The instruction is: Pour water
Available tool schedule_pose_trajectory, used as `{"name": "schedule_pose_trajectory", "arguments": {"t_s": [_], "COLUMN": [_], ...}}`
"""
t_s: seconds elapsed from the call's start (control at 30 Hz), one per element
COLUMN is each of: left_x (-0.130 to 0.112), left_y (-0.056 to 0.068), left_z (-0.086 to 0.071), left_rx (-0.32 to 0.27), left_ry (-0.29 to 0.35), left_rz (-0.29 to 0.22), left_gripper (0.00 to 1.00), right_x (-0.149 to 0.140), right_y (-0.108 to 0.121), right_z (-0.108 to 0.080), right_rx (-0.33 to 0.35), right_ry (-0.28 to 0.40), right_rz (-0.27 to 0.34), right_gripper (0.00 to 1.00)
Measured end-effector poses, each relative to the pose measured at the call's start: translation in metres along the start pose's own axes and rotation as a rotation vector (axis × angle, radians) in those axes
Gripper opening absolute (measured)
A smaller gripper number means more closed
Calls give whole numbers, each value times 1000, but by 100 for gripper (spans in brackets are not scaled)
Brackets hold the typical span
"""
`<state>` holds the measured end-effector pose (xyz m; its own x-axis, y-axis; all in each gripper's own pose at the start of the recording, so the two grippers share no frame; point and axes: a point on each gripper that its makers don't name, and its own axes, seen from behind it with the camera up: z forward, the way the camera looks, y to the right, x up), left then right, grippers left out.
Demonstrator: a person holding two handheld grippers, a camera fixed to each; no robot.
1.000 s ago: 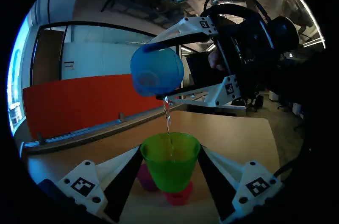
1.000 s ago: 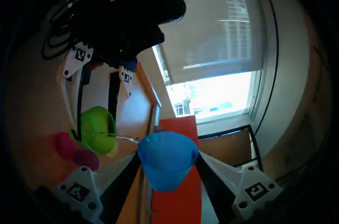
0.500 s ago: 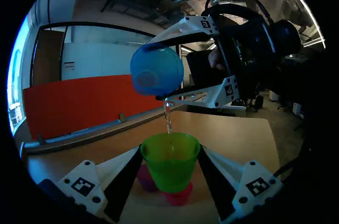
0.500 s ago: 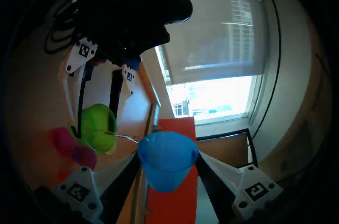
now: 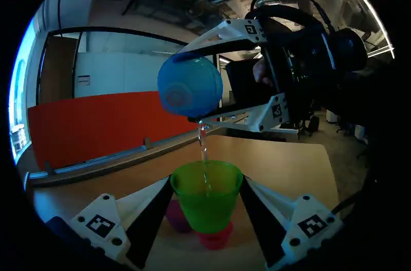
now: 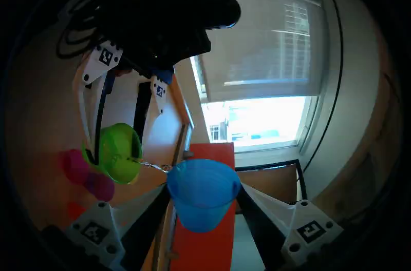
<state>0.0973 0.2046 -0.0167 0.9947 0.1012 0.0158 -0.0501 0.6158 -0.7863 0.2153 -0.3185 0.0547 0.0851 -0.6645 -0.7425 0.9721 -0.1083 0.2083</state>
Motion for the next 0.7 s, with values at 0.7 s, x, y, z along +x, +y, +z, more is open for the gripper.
{"name": "schedule_pose_trajectory", "arguments": {"t_s": [0.7], "left_x": [3], "left_y": [2], "left_z": [-2], "left_rx": [-1], "left_ry": [5], "left_rz": [7], "left_gripper": [88], "right_x": [7], "right_y": [-2], "right_z": [-4], "right_rx": [-9], "right_ry": [-2], "right_rz": [-73], "right_gripper": [91]}}
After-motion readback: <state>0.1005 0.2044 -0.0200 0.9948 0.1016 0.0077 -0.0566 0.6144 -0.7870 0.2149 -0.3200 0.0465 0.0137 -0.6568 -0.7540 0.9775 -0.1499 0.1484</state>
